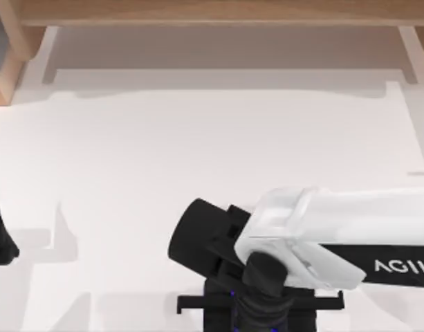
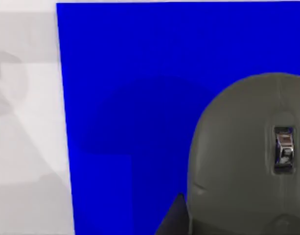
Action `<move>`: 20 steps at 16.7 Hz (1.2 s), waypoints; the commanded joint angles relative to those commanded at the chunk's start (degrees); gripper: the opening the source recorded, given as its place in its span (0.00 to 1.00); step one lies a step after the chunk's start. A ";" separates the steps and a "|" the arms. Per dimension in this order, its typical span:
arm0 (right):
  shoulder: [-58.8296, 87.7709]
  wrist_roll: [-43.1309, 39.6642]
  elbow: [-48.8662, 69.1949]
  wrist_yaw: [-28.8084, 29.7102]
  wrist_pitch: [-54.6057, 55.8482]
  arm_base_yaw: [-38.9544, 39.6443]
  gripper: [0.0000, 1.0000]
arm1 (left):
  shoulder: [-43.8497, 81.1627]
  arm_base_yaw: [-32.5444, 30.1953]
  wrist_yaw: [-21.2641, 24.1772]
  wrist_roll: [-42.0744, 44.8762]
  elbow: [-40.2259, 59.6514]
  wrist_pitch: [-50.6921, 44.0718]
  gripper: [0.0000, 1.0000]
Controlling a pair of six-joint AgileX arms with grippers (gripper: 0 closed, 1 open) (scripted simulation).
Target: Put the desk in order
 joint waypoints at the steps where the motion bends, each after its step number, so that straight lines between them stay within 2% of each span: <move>1: 0.00 0.00 0.00 0.00 0.00 0.00 0.53 | 0.00 0.00 0.00 0.00 0.00 0.00 1.00; 7: 0.00 0.00 0.00 0.00 0.00 0.00 0.98 | 0.00 0.00 0.00 0.00 0.00 0.00 1.00; 20: -1.40 -1.70 -0.82 -0.15 2.76 -1.32 1.00 | 0.00 0.00 0.00 0.00 0.00 0.00 1.00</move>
